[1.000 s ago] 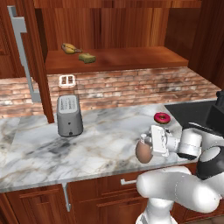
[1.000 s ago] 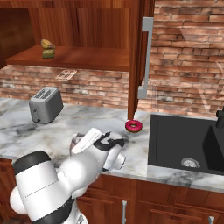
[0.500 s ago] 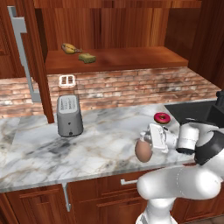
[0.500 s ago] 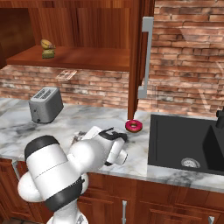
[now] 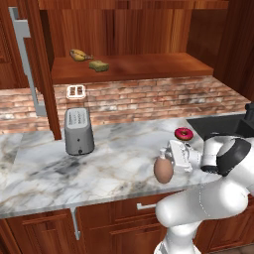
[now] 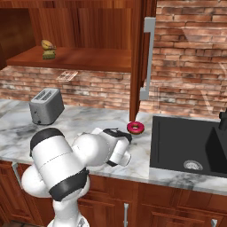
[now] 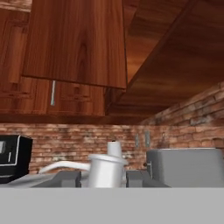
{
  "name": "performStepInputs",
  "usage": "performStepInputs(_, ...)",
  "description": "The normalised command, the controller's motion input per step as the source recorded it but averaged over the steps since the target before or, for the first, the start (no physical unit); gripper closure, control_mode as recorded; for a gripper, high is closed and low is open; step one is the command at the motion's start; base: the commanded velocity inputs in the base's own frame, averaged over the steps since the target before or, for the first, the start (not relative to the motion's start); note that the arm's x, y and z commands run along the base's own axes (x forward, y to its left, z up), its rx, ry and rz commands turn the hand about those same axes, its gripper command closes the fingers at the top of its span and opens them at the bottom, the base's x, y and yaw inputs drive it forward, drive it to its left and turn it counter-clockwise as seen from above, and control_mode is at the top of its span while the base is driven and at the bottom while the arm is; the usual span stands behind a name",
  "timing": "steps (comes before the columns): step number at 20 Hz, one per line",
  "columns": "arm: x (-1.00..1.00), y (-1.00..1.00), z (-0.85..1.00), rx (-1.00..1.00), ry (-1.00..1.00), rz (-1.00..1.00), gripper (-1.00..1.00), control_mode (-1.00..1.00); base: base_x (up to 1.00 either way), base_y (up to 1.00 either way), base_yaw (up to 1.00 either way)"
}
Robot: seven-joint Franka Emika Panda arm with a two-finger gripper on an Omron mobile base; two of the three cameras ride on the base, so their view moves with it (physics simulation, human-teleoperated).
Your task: Pick the sponge and soap dispenser from the cabinet and place them on the counter.
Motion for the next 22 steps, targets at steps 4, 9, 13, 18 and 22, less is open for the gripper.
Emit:
performStepInputs(4, 0.0, 0.02, -0.27, 0.0, 0.0, 0.01, 1.0, -1.0, 0.0, 0.0, 0.0)
performStepInputs(9, 0.0, 0.08, -0.3, 0.0, 0.0, 0.01, -1.0, -1.0, 0.0, 0.0, 0.0)
performStepInputs(13, -0.05, 0.01, -0.22, 0.0, -0.01, 0.0, -1.0, -1.0, 0.0, 0.0, 0.0)
performStepInputs(18, -0.17, 0.0, -0.14, 0.0, -0.04, 0.0, -1.0, -1.0, 0.0, 0.0, 0.0)
performStepInputs(22, -0.21, -0.01, -0.15, 0.0, -0.05, 0.0, -1.0, -1.0, 0.0, 0.0, 0.0)
